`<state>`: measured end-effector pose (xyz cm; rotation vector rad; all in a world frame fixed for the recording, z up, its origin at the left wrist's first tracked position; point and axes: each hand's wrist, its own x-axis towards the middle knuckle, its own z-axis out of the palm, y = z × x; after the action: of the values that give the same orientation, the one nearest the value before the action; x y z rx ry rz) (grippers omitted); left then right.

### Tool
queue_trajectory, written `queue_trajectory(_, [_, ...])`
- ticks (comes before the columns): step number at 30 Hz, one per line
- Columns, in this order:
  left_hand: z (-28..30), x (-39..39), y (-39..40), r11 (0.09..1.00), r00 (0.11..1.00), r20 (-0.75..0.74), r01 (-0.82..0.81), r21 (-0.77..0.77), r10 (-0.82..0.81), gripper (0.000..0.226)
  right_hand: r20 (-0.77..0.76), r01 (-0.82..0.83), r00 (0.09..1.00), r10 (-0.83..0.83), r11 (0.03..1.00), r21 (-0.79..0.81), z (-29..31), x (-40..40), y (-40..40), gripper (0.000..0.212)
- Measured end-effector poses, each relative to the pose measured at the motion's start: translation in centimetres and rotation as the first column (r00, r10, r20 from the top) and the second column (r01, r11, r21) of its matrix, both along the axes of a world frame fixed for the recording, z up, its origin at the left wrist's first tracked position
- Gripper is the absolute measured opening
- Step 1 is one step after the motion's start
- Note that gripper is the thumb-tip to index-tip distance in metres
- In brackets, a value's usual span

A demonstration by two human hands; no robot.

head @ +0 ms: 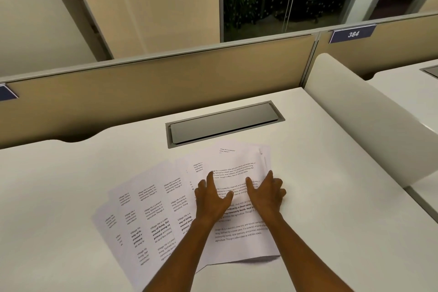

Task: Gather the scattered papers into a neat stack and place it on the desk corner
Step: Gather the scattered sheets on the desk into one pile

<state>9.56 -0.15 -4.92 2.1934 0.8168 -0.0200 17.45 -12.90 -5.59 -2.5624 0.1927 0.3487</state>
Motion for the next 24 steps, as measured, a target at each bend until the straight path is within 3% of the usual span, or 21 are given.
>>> queue_trajectory(5, [0.5, 0.5, 0.4, 0.995, 0.998, 0.011, -0.066, -0.076, 0.067, 0.096, -0.013, 0.008, 1.0, -0.007, 0.999, 0.045, 0.1, -0.1, -0.1, 0.083])
queue_trajectory(16, [0.8, 0.6, 0.3, 0.964, 0.986, 0.058, -0.137, -0.229, 0.154, 0.089, -0.159, 0.132, 0.984, -0.074, 0.911, 0.39, 1.6, 0.1, -0.1, 0.099])
queue_trajectory(24, [0.7, 0.1, 0.2, 0.968, 0.988, 0.066, -0.122, -0.218, 0.14, 0.082, -0.368, 0.29, 0.929, -0.039, 0.697, 0.656, 1.1, 0.8, -0.8, 0.118])
